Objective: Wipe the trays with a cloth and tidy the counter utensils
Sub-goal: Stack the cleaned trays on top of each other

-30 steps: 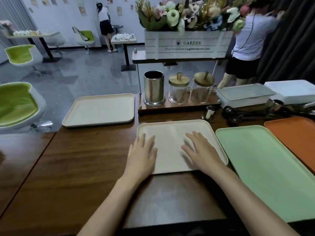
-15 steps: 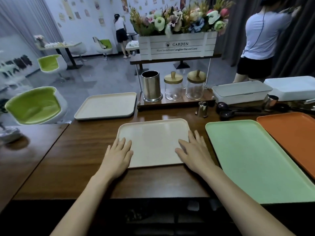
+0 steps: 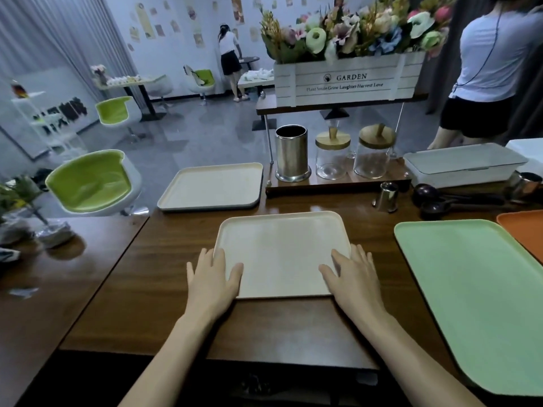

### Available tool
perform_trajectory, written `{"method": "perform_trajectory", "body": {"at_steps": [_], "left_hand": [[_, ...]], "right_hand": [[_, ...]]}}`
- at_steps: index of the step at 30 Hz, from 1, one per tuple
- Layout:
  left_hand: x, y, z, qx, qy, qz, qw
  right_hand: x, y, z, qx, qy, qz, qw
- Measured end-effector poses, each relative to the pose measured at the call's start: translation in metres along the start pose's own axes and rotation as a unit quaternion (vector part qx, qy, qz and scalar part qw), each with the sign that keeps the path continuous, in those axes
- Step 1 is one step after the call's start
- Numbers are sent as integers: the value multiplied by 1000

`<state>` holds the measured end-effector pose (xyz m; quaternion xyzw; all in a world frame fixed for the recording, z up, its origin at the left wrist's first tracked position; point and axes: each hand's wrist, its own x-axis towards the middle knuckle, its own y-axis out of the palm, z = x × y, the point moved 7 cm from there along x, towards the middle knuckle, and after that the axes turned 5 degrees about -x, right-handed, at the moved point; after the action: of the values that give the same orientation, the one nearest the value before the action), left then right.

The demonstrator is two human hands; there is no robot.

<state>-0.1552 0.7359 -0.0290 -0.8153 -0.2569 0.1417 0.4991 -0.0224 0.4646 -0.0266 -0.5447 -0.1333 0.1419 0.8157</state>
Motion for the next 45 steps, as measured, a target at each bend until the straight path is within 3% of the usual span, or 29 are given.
{"method": "perform_trajectory", "body": {"at_steps": [6,19,27,37,45], "left_hand": [[19,-16,29,-107,5,31,994],[83,-111,100,-104,19,-32,994],[141,-147,125,-118,1,-24,993],[233,-139,128,-110,22,3,994],[269,-124,143,-107,5,21,994]], "right_hand": [[8,5,36,51,10,-37,998],[52,30,159,104,-10,-35,994],[108,24,217,105,-40,-69,991],[195,24,237,82,7,-47,996],[214,42,247,60,41,-20,997]]}}
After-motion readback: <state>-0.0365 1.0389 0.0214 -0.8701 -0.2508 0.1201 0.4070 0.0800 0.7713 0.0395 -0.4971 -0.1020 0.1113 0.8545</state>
